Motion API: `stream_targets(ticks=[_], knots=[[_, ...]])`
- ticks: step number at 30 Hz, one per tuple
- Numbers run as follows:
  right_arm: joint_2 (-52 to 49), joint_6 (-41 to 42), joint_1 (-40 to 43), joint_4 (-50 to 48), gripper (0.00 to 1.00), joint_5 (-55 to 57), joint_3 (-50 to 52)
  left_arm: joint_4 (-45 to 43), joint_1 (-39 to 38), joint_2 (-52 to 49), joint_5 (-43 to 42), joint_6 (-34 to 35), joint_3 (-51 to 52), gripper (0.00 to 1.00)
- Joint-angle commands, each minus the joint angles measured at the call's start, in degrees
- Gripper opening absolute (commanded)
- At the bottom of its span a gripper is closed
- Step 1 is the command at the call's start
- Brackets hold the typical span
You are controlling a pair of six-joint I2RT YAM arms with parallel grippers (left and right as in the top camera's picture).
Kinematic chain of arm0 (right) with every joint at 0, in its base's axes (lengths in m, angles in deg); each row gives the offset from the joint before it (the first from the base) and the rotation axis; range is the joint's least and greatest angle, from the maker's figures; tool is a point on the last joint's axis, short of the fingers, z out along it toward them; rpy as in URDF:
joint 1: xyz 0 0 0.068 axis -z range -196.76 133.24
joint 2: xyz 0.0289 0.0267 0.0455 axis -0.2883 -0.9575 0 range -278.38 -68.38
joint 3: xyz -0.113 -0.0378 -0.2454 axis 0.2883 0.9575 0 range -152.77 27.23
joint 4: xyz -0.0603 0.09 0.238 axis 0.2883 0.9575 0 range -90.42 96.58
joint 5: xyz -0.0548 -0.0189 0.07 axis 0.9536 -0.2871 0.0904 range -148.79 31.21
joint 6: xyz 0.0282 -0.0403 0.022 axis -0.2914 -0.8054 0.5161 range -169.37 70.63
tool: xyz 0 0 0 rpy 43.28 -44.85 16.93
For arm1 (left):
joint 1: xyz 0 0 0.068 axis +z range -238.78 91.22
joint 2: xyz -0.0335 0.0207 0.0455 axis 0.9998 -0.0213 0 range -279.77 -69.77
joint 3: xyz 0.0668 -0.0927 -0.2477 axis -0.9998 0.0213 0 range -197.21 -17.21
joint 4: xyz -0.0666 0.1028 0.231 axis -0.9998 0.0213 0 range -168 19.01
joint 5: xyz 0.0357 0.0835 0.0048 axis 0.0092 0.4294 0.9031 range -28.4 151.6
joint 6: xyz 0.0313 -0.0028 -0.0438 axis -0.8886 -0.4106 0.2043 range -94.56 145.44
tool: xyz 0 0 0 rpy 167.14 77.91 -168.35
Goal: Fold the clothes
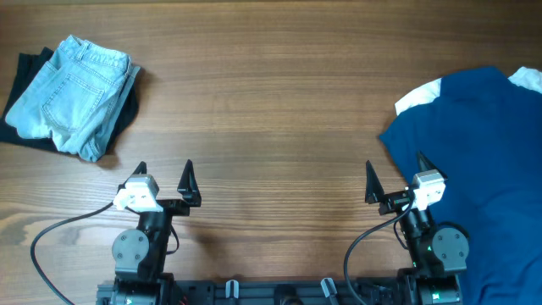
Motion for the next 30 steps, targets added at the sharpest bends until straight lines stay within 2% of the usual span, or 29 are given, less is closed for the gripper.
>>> stream_targets(ticks=[1,30], knots=[[0.0,-0.6,0.4,-0.2,1.00,-0.7,0.1,0.2,-0.2,0.4,-0.7,0.3,0.2,1.00],[0.0,-0.6,0.4,-0.2,1.00,-0.7,0.1,0.3,-0.2,0.4,-1.3,0.3,0.2,1.00]])
